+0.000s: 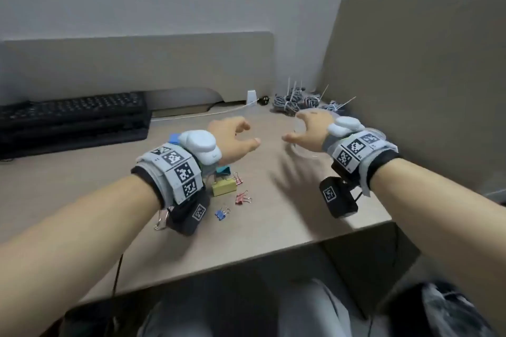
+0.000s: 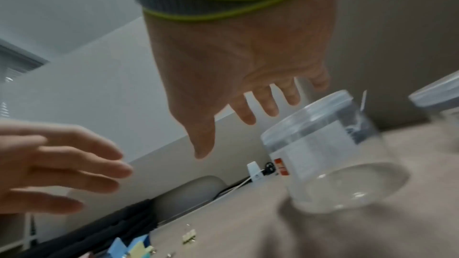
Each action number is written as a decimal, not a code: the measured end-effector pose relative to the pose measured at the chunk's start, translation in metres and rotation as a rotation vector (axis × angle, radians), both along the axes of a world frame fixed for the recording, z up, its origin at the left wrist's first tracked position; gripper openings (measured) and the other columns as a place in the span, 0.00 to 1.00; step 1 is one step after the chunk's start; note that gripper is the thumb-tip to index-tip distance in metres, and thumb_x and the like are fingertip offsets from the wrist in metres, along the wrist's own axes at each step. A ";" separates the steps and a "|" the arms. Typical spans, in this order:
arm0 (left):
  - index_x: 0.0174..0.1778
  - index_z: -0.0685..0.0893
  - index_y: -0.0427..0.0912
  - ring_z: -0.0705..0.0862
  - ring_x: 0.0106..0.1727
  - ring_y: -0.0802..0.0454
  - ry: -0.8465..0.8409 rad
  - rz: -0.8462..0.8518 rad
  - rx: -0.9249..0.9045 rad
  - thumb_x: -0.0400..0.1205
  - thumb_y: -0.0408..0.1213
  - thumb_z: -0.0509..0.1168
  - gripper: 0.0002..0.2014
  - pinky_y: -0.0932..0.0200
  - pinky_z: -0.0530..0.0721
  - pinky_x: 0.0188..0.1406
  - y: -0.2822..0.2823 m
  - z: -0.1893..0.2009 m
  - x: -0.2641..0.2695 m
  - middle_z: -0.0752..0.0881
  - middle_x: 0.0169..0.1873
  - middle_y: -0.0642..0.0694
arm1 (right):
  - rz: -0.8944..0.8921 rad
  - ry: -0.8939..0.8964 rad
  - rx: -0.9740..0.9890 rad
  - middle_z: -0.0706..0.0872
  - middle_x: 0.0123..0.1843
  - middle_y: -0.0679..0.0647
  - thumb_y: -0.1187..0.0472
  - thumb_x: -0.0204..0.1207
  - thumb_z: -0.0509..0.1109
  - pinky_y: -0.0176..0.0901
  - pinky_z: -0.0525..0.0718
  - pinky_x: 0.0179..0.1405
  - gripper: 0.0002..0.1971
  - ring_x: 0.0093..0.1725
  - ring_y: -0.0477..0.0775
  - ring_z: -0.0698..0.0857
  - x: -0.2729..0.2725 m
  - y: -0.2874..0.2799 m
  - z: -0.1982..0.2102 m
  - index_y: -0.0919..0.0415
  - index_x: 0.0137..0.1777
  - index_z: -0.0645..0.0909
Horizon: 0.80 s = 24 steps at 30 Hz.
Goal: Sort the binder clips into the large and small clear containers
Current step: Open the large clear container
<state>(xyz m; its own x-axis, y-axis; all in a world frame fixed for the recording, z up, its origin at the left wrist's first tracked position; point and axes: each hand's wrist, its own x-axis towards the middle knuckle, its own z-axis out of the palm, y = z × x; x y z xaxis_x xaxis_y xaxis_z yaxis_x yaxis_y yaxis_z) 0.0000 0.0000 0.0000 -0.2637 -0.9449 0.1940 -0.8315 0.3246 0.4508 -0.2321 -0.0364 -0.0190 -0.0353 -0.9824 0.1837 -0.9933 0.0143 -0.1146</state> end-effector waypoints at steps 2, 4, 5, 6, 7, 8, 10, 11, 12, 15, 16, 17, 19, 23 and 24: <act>0.70 0.79 0.51 0.81 0.70 0.50 -0.006 0.009 0.002 0.79 0.55 0.68 0.24 0.57 0.75 0.70 0.017 -0.005 -0.002 0.83 0.70 0.50 | -0.055 0.065 0.082 0.75 0.77 0.56 0.26 0.67 0.60 0.57 0.75 0.69 0.42 0.75 0.63 0.74 -0.004 0.019 -0.003 0.53 0.76 0.71; 0.71 0.78 0.50 0.81 0.70 0.49 -0.015 0.025 0.020 0.78 0.55 0.68 0.26 0.55 0.76 0.70 0.028 -0.014 -0.003 0.82 0.70 0.49 | -0.072 0.081 0.091 0.74 0.77 0.57 0.29 0.70 0.62 0.57 0.73 0.67 0.40 0.74 0.64 0.72 -0.007 0.029 -0.012 0.54 0.76 0.69; 0.71 0.77 0.50 0.81 0.70 0.48 -0.011 0.022 0.034 0.78 0.55 0.69 0.27 0.53 0.76 0.70 0.029 -0.018 -0.004 0.82 0.71 0.49 | -0.064 0.066 0.057 0.75 0.76 0.58 0.30 0.71 0.62 0.56 0.74 0.67 0.39 0.73 0.65 0.73 -0.005 0.033 -0.014 0.55 0.76 0.69; 0.72 0.77 0.50 0.81 0.70 0.47 -0.009 0.027 0.056 0.77 0.55 0.69 0.27 0.52 0.77 0.71 0.030 -0.022 -0.004 0.82 0.71 0.48 | -0.045 0.049 0.020 0.75 0.76 0.58 0.32 0.71 0.63 0.56 0.75 0.67 0.39 0.72 0.65 0.74 -0.002 0.036 -0.014 0.55 0.77 0.69; 0.72 0.76 0.49 0.81 0.70 0.47 -0.006 0.030 0.065 0.77 0.56 0.69 0.28 0.50 0.77 0.71 0.029 -0.026 -0.005 0.82 0.71 0.48 | -0.033 0.024 -0.010 0.75 0.76 0.58 0.32 0.72 0.64 0.55 0.75 0.67 0.39 0.72 0.65 0.74 0.001 0.039 -0.013 0.55 0.77 0.68; 0.72 0.76 0.50 0.81 0.70 0.47 -0.011 0.040 0.061 0.76 0.56 0.69 0.29 0.49 0.77 0.70 0.029 -0.028 -0.006 0.82 0.70 0.48 | -0.023 0.001 -0.044 0.75 0.75 0.58 0.32 0.71 0.64 0.55 0.75 0.67 0.39 0.72 0.65 0.74 0.002 0.041 -0.011 0.54 0.77 0.69; 0.72 0.75 0.50 0.81 0.69 0.47 -0.030 0.059 0.075 0.74 0.60 0.69 0.32 0.49 0.77 0.69 0.028 -0.033 -0.008 0.82 0.70 0.49 | -0.029 -0.016 -0.065 0.75 0.72 0.58 0.29 0.68 0.64 0.56 0.75 0.65 0.40 0.71 0.65 0.74 0.004 0.043 -0.009 0.52 0.75 0.70; 0.73 0.74 0.50 0.82 0.69 0.46 -0.034 0.058 0.087 0.73 0.60 0.68 0.33 0.49 0.77 0.69 0.026 -0.035 -0.009 0.82 0.70 0.48 | -0.032 -0.012 -0.060 0.74 0.71 0.58 0.26 0.66 0.64 0.57 0.75 0.66 0.41 0.71 0.65 0.73 0.006 0.044 -0.008 0.51 0.74 0.70; 0.74 0.74 0.50 0.82 0.68 0.46 -0.038 0.058 0.106 0.73 0.60 0.69 0.34 0.49 0.77 0.68 0.025 -0.036 -0.011 0.81 0.70 0.48 | -0.033 -0.009 -0.054 0.74 0.71 0.58 0.24 0.63 0.63 0.57 0.74 0.66 0.43 0.70 0.64 0.73 0.006 0.043 -0.009 0.51 0.73 0.70; 0.76 0.72 0.49 0.81 0.69 0.47 -0.032 0.047 0.139 0.74 0.60 0.70 0.36 0.50 0.77 0.68 0.016 -0.042 -0.015 0.80 0.71 0.49 | -0.054 -0.022 0.000 0.72 0.73 0.57 0.18 0.56 0.59 0.59 0.73 0.69 0.49 0.72 0.65 0.71 0.007 0.034 -0.012 0.48 0.73 0.69; 0.76 0.71 0.48 0.81 0.70 0.48 -0.020 0.040 0.155 0.73 0.60 0.71 0.37 0.51 0.77 0.68 0.015 -0.043 -0.017 0.80 0.72 0.49 | -0.060 -0.029 0.018 0.71 0.75 0.57 0.17 0.53 0.58 0.60 0.72 0.69 0.51 0.73 0.65 0.71 0.007 0.032 -0.013 0.47 0.73 0.69; 0.77 0.70 0.48 0.80 0.70 0.48 -0.008 0.035 0.165 0.73 0.60 0.71 0.39 0.51 0.76 0.68 0.011 -0.045 -0.019 0.79 0.72 0.49 | -0.066 -0.039 0.036 0.70 0.76 0.57 0.16 0.52 0.57 0.61 0.72 0.70 0.52 0.74 0.66 0.70 0.009 0.029 -0.015 0.47 0.74 0.68; 0.78 0.70 0.46 0.79 0.71 0.48 0.019 0.026 0.182 0.71 0.61 0.72 0.41 0.50 0.76 0.70 0.007 -0.047 -0.021 0.79 0.73 0.48 | -0.076 -0.054 0.044 0.69 0.78 0.58 0.18 0.53 0.59 0.62 0.72 0.71 0.52 0.75 0.67 0.69 0.010 0.025 -0.017 0.47 0.75 0.67; 0.81 0.66 0.45 0.77 0.74 0.49 0.064 0.003 0.220 0.67 0.64 0.73 0.49 0.48 0.75 0.73 0.002 -0.046 -0.024 0.74 0.77 0.48 | -0.101 -0.021 0.013 0.73 0.73 0.62 0.23 0.63 0.60 0.60 0.75 0.63 0.43 0.70 0.69 0.73 0.009 0.019 -0.015 0.51 0.71 0.71; 0.81 0.65 0.45 0.76 0.75 0.49 0.075 -0.001 0.232 0.66 0.65 0.73 0.50 0.47 0.75 0.73 0.003 -0.046 -0.025 0.74 0.78 0.48 | -0.101 -0.027 0.017 0.74 0.72 0.62 0.22 0.63 0.59 0.60 0.75 0.62 0.43 0.69 0.69 0.75 0.010 0.018 -0.014 0.52 0.70 0.72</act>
